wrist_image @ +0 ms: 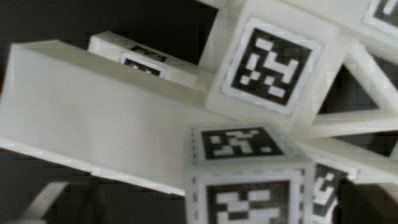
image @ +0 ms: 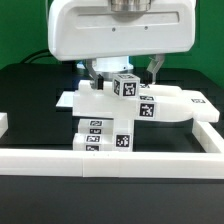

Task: Assemble chair

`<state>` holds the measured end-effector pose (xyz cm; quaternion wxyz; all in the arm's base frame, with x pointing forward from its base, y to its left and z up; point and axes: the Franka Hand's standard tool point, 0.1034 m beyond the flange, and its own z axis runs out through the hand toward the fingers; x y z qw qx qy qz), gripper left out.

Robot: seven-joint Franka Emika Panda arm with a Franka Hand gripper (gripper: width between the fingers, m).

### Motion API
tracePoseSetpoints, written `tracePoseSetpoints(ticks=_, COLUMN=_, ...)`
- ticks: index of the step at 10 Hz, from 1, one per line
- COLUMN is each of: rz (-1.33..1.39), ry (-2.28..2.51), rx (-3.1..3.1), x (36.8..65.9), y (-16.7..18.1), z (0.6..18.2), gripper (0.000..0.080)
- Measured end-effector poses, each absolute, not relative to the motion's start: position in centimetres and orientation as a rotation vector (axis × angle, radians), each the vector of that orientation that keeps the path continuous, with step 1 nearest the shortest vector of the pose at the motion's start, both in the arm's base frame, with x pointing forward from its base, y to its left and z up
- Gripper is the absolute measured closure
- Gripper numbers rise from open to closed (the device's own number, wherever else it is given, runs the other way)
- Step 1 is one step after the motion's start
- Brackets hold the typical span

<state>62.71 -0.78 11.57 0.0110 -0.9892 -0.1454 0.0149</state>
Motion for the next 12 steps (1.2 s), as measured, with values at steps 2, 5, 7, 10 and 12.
tracePoseSetpoints(ticks=2, rz=0.047, ry=-0.451, rx=-3.086, x=62.70, y=-0.86, z=11.56, gripper=0.0413)
tracePoseSetpoints(ticks=5, rz=0.048, ry=-0.384, rx=-3.096, x=62.70, y=-0.90, z=11.55, gripper=0.0515)
tracePoseSetpoints(ticks=7, rz=0.050, ry=-0.143, rx=-3.118, x=62.71, y=-0.89, z=11.55, gripper=0.0515)
tracePoseSetpoints(ticks=10, rz=0.033, ry=0.332, rx=-3.110, x=62.97, y=-0.45, z=11.60, gripper=0.0515)
tracePoseSetpoints(ticks=12, rz=0.035, ry=0.608, rx=-3.069, x=62.97, y=-0.64, z=11.59, gripper=0.0515)
